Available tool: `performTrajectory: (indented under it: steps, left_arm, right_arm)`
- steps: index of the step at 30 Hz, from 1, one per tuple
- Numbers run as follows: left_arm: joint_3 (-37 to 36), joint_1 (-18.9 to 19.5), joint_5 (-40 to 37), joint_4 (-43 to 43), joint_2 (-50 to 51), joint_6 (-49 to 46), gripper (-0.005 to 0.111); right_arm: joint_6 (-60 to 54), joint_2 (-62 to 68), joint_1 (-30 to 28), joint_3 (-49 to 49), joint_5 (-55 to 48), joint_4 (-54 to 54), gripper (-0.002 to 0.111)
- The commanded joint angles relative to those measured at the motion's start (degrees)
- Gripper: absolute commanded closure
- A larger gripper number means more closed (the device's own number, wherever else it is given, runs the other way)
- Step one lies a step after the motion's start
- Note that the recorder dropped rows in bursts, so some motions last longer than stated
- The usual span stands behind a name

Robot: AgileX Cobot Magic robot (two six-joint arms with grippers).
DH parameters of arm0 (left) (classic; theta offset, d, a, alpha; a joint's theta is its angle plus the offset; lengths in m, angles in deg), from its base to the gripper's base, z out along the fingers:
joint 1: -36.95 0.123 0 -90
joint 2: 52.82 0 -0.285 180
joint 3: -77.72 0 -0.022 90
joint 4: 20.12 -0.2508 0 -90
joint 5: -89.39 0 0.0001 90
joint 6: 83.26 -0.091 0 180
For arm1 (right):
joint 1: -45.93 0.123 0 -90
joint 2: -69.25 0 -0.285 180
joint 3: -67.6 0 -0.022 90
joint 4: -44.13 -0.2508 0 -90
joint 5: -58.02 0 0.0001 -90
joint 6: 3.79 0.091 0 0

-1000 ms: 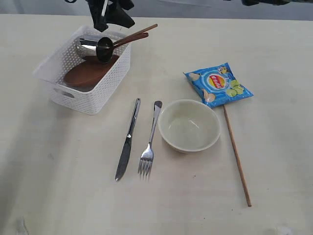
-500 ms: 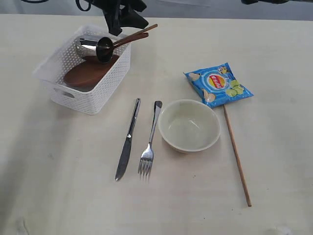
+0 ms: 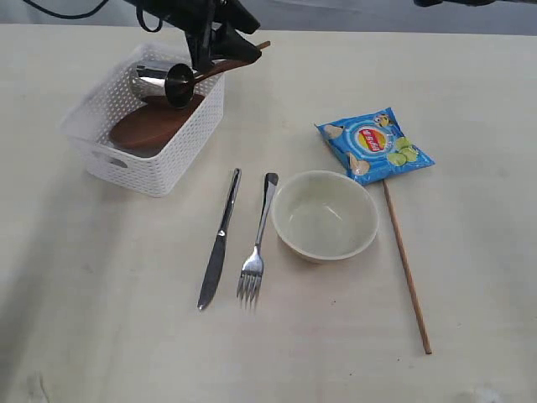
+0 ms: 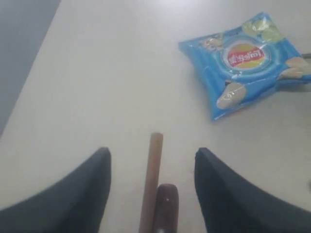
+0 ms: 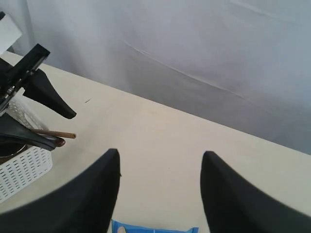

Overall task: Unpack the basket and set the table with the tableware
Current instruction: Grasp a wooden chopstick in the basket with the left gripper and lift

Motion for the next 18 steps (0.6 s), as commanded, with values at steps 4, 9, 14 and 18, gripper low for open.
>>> performTrajectory:
  steps: [4,9,14,18]
  left_arm:
    - [0.2,-1.5,0.7,1.3,-0.2,-0.5,0.057]
    - [0.2,-1.5,2.4,1.3,-0.2,-0.5,0.057]
    - [0.1,-1.6,2.4,1.3,-0.1,-0.3,0.057]
    - [0.1,-1.6,2.3,1.3,0.3,-0.3,0.057]
  right_arm:
    - [-0.1,0.3,-0.4,0.2,0.6,0.4,0.059]
    - [-0.1,0.3,-0.4,0.2,0.6,0.4,0.059]
    - [-0.1,0.3,-0.4,0.2,0.6,0.4,0.059]
    - [-0.1,0.3,-0.4,0.2,0.6,0.4,0.059]
